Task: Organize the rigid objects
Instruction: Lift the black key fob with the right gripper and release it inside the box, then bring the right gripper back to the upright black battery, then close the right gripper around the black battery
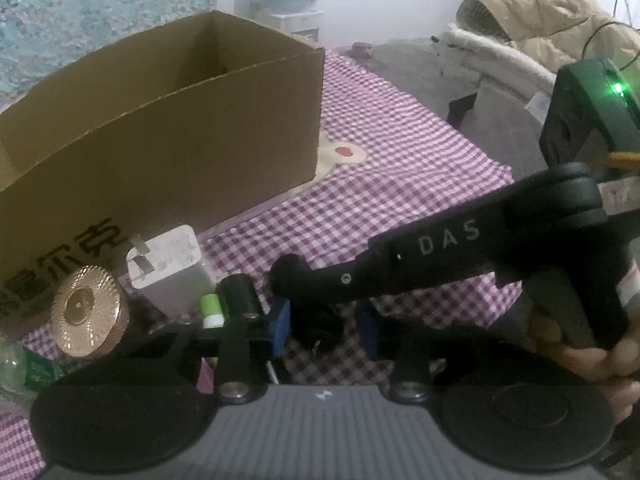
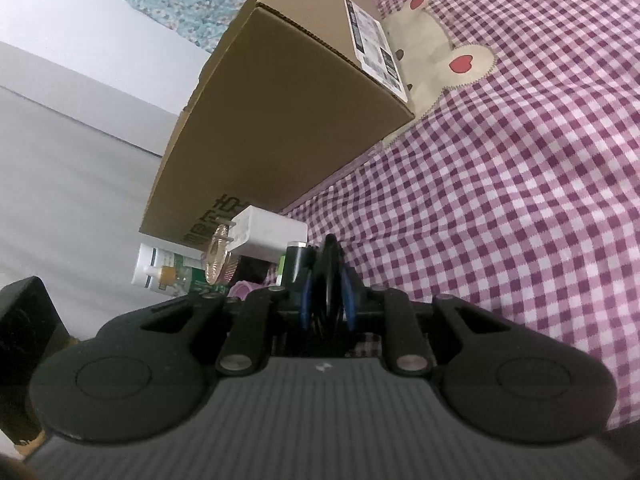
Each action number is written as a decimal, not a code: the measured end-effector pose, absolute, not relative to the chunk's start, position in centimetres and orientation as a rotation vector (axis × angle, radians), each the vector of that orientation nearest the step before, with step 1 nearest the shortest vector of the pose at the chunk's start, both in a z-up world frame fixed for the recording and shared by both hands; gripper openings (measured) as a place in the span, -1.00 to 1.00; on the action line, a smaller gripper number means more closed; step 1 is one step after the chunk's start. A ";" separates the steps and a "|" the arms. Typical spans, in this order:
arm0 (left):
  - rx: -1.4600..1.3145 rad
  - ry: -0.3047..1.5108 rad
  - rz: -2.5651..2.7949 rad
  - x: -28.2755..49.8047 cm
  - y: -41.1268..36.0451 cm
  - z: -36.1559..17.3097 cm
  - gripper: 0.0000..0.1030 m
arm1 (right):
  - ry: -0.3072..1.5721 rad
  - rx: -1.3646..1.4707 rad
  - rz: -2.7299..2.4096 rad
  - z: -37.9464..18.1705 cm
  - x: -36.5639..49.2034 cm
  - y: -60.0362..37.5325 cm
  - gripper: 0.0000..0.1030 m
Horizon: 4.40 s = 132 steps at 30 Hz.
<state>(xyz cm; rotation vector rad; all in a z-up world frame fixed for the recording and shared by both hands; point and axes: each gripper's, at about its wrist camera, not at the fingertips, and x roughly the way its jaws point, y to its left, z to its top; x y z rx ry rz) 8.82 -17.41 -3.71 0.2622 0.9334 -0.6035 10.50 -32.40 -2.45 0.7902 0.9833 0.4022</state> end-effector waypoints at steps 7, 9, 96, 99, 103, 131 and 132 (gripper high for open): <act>0.260 0.930 -0.651 8.4 -18.1 -3.8 -0.29 | 0.977 0.795 0.372 -1.9 8.7 -34.1 -0.67; 0.269 0.934 -0.645 8.4 -18.2 -3.9 -0.28 | 0.980 0.809 0.368 -2.0 8.4 -34.4 -0.67; 0.060 0.681 -0.483 5.1 -6.5 5.5 0.90 | 0.943 0.592 0.430 5.2 9.7 -28.4 -0.18; 0.140 0.737 -0.470 4.4 -9.0 2.2 0.54 | 0.975 0.526 0.364 2.7 9.1 -27.1 -0.27; 0.174 0.806 -0.499 4.6 -10.2 -0.6 0.28 | 0.972 0.453 0.331 1.2 8.7 -25.6 -0.29; 0.159 0.824 -0.651 5.3 -13.1 -1.9 0.11 | 0.987 0.436 0.251 -1.1 8.8 -26.9 -0.60; 0.159 0.833 -0.660 5.5 -13.4 -2.0 0.11 | 0.987 0.449 0.244 -1.2 8.5 -27.3 -0.60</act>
